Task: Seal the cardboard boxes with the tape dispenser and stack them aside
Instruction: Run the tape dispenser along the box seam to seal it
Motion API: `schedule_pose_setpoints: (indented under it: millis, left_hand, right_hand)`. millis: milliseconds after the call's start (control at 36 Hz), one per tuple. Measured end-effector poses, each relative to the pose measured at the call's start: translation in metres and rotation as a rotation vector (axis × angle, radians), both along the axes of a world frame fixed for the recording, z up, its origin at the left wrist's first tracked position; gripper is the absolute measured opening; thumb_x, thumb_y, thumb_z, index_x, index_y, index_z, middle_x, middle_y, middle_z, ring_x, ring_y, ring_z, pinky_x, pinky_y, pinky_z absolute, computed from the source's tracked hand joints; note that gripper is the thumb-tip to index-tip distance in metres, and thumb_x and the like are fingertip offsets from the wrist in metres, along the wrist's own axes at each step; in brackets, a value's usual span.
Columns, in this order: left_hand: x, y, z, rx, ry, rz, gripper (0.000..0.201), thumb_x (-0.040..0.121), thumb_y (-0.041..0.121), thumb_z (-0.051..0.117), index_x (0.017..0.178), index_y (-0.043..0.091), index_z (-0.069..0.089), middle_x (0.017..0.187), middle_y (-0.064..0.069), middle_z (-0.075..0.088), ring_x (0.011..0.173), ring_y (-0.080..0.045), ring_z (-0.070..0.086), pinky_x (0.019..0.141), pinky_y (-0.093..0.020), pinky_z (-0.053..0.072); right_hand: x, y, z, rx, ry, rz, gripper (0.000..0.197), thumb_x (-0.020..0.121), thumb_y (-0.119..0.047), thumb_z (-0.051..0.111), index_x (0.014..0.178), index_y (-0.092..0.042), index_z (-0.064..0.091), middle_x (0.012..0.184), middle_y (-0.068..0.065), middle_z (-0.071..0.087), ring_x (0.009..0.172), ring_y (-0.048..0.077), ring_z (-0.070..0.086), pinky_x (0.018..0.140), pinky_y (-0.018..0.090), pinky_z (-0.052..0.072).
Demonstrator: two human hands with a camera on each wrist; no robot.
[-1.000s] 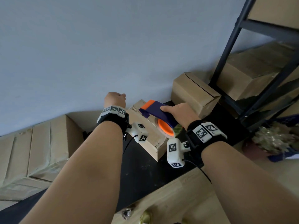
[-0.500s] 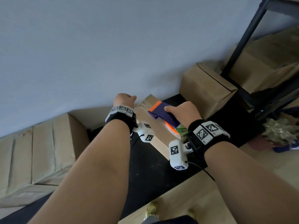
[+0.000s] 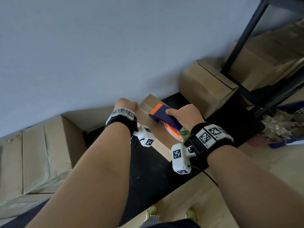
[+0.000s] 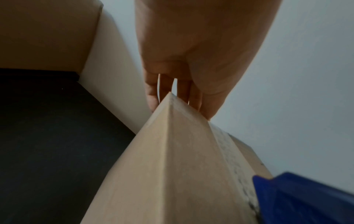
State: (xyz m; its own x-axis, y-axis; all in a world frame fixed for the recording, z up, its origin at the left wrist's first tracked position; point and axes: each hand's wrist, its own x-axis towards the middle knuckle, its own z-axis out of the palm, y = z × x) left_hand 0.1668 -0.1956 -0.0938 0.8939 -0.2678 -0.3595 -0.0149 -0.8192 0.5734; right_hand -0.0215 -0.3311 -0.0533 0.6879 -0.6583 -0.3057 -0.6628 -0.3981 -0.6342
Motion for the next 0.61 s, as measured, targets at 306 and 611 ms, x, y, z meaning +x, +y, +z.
schedule_pose_setpoints:
  millis: [306, 611]
  left_hand:
    - [-0.013, -0.006, -0.008, 0.094, 0.098, -0.146, 0.039, 0.098, 0.010, 0.042, 0.136, 0.004, 0.042, 0.137, -0.019, 0.049, 0.126, -0.034, 0.048, 0.102, -0.041, 0.037]
    - [-0.037, -0.011, 0.001, -0.051, -0.316, -0.242, 0.038, 0.089, 0.007, 0.045, 0.121, 0.016, 0.063, 0.125, -0.008, 0.062, 0.115, -0.027, 0.056, 0.093, -0.031, 0.041]
  right_hand:
    - [-0.003, 0.002, 0.006, 0.000, -0.021, -0.007, 0.054, 0.082, -0.043, 0.067, 0.050, -0.008, 0.041, 0.051, 0.006, 0.043, 0.050, 0.020, 0.042, 0.054, 0.033, 0.033]
    - [0.000, 0.002, 0.009, 0.072, -0.043, -0.014, 0.050, 0.081, -0.042, 0.069, 0.056, -0.006, 0.046, 0.057, 0.010, 0.046, 0.054, 0.023, 0.044, 0.058, 0.033, 0.033]
